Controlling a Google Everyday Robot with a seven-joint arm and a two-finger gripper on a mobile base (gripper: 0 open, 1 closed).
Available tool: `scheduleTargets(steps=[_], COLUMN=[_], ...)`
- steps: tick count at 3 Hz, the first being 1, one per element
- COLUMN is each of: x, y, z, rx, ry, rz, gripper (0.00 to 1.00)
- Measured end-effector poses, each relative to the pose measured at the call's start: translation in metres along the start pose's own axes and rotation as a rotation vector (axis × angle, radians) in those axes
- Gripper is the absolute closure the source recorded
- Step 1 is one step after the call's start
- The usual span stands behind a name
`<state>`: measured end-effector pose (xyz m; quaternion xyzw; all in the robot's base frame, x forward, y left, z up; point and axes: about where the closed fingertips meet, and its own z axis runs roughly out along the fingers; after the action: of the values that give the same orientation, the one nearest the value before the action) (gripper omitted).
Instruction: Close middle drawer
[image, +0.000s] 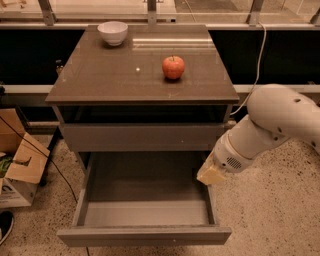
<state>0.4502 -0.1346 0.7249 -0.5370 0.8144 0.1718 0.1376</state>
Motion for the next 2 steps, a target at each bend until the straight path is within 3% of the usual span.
scheduleTargets(steps=[2], x=[0.018], y=[-0.004], z=[0.075], rx=[-0.075], ry=[-0.050], rz=[0.046], gripper=[1.00])
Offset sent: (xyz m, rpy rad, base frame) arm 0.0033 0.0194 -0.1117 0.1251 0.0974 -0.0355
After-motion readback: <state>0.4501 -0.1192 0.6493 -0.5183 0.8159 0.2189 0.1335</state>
